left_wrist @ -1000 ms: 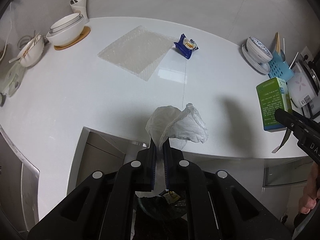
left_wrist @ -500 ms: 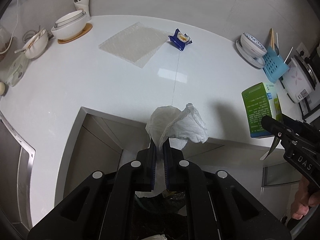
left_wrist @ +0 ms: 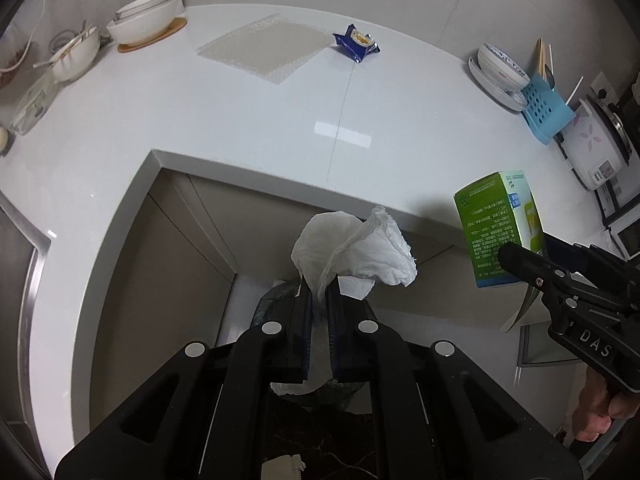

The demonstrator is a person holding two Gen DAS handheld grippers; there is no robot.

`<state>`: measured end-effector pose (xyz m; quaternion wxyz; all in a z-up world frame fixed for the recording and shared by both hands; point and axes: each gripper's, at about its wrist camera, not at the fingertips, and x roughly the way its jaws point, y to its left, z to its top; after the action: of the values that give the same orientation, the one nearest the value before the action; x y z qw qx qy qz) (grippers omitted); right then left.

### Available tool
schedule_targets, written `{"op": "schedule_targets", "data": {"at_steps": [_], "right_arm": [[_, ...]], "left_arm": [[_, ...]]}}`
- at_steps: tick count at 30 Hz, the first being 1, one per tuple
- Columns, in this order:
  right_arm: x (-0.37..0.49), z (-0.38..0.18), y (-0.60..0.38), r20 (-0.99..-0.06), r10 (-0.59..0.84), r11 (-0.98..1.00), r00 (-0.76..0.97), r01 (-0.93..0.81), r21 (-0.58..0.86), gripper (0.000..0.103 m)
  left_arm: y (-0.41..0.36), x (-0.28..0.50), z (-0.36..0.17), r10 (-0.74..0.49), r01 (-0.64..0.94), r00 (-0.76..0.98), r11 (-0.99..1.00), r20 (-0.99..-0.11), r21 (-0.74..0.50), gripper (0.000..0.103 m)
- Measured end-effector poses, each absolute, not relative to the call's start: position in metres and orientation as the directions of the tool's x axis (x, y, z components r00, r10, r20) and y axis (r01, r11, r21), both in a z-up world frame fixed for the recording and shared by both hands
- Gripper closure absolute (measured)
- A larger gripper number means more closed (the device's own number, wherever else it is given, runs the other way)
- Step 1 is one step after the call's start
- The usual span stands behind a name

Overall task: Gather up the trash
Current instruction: 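Carry the white tissue and green box with both grippers over the wastebasket, then open the right gripper to drop the green box into the wastebasket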

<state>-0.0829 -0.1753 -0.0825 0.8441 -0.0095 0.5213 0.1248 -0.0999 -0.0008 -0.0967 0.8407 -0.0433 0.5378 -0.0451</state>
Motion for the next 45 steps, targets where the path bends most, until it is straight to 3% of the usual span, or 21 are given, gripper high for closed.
{"op": "schedule_targets", "data": {"at_steps": [23, 37, 45], "right_arm": [[-0.113, -0.2, -0.141, -0.947, 0.197, 0.927, 0.255, -0.362, 0.096, 0.057], [-0.104, -0.236, -0.111, -0.959, 0.169, 0.911, 0.227, -0.406, 0.065, 0.055], [-0.104, -0.23, -0.127, -0.945, 0.175, 0.933, 0.275, -0.352, 0.071, 0.029]], "left_arm": [[0.0, -0.155, -0.207, -0.113, -0.017, 0.361, 0.992, -0.926, -0.127, 0.097], [0.014, -0.158, -0.222, -0.076, -0.079, 0.338, 0.991, -0.938, -0.109, 0.097], [0.015, -0.156, -0.237, -0.069, -0.084, 0.314, 0.991, -0.947, -0.101, 0.097]]}}
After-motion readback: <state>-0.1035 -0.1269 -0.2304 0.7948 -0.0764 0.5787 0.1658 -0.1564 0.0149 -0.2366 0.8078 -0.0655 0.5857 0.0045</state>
